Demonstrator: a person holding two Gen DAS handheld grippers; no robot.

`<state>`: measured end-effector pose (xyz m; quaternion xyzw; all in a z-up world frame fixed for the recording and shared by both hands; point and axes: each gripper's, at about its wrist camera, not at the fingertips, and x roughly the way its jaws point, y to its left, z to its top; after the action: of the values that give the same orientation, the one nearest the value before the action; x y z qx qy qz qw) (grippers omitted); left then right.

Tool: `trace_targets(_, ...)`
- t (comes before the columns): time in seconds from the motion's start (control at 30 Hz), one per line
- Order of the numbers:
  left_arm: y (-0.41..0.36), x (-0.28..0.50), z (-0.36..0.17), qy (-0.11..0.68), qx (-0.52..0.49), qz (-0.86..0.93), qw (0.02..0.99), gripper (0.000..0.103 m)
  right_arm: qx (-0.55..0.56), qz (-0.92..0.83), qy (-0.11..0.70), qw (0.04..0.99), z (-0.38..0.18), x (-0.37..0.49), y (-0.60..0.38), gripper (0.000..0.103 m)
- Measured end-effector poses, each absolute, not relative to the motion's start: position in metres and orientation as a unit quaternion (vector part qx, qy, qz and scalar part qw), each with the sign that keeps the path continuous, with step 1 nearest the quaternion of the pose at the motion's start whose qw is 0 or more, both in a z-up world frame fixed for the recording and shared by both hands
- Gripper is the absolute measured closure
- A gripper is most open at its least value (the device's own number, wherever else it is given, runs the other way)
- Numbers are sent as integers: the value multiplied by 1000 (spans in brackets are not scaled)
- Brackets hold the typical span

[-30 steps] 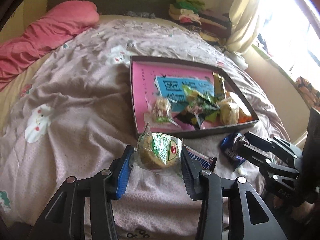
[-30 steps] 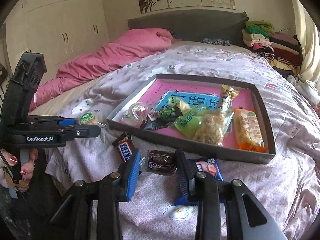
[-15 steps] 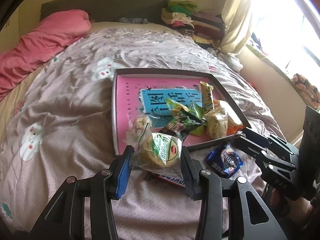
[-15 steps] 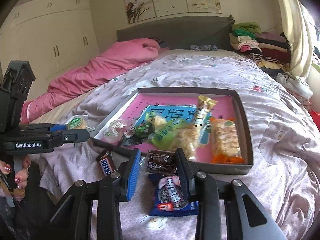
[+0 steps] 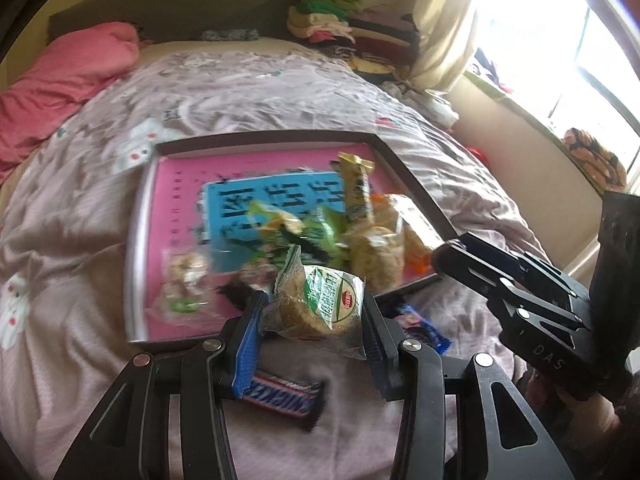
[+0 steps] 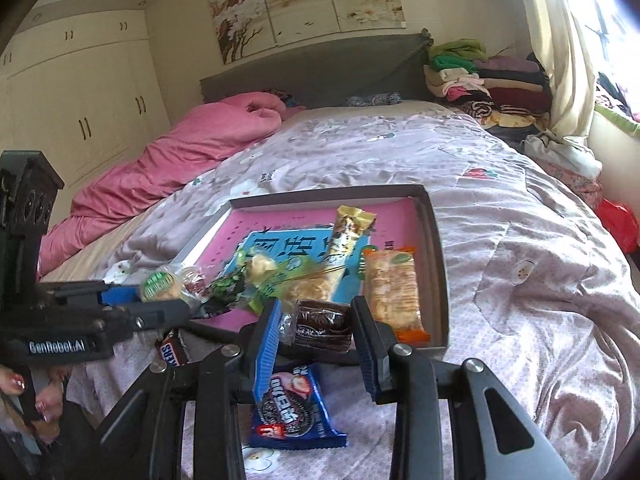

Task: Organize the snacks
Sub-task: 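Lift the round snack into the tray with the left gripper while the right carries the chocolate piece there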

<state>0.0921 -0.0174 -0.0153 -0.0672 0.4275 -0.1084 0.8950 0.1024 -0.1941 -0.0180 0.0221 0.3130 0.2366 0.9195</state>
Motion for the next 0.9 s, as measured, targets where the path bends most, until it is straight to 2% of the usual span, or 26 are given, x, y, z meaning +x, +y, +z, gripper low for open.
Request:
trace_targets(0.23,-34,103,-25,436,-59,-118,890,56,25,229,313,921,-19,108,-198,67)
trace_targets(0.9,-22,132,-39,445,-65,-94,888,56,15,228,324,918,-31,122,-190,67)
